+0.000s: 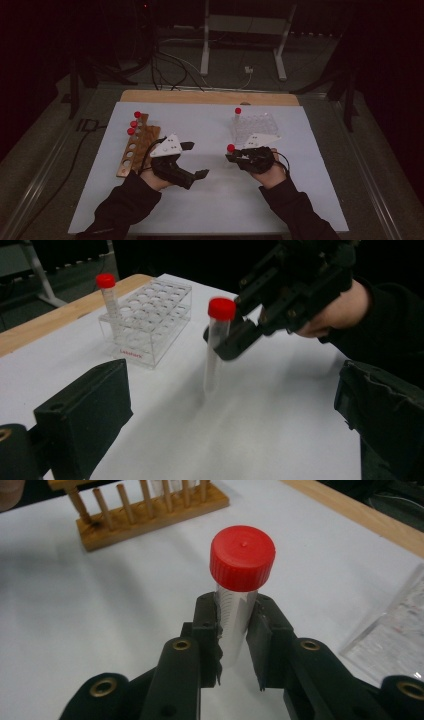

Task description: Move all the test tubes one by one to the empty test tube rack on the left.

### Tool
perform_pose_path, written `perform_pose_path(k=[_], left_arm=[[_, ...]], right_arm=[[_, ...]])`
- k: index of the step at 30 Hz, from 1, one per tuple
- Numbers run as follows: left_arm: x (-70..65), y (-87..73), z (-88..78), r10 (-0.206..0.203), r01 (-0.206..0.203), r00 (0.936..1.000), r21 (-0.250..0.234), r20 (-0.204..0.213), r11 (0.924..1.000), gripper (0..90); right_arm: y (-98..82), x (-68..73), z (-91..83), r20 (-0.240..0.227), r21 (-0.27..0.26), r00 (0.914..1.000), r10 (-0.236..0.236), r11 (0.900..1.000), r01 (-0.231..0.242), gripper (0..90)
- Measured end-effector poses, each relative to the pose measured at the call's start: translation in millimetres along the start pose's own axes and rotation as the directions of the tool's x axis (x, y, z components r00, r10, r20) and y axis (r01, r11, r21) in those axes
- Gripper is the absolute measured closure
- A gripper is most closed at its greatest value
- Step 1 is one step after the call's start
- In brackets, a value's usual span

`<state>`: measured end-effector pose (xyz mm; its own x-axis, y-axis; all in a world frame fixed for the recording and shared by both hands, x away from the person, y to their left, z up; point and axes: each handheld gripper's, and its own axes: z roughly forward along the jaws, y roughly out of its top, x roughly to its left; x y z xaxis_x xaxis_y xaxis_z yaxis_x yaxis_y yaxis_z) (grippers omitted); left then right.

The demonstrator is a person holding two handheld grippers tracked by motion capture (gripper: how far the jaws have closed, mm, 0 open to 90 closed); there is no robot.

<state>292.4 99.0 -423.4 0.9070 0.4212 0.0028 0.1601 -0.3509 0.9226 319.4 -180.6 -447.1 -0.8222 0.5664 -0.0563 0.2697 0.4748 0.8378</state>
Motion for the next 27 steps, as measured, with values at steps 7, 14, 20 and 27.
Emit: perform_pose_path(k=[7,14,20,27], left_arm=[[-4.8,6.7,13.2,0.016,-0.015,0.9997,-0.006,0.02,0.9999,2.9],[-7.0,9.9,27.1,0.023,-0.023,0.9991,-0.008,0.034,0.9997,8.5],[-4.9,11.2,35.5,0.032,-0.032,0.9991,-0.015,0.027,0.9994,20.0],[-4.0,13.8,44.7,0.052,-0.052,0.9986,-0.012,0.005,0.9986,39.7]], right_arm=[[-1.6,9.9,2.8,-0.024,0.008,0.9996,-0.018,1.0,0.019,75.5],[-0.3,16.5,5.7,-0.04,0.009,0.9987,-0.031,0.999,0.032,75.6],[-0.3,18.8,5.6,-0.053,0.008,0.9981,-0.033,0.999,0.034,75.6],[-0.3,20.3,6.6,-0.059,0.009,0.9976,-0.035,0.999,0.036,75.6]])
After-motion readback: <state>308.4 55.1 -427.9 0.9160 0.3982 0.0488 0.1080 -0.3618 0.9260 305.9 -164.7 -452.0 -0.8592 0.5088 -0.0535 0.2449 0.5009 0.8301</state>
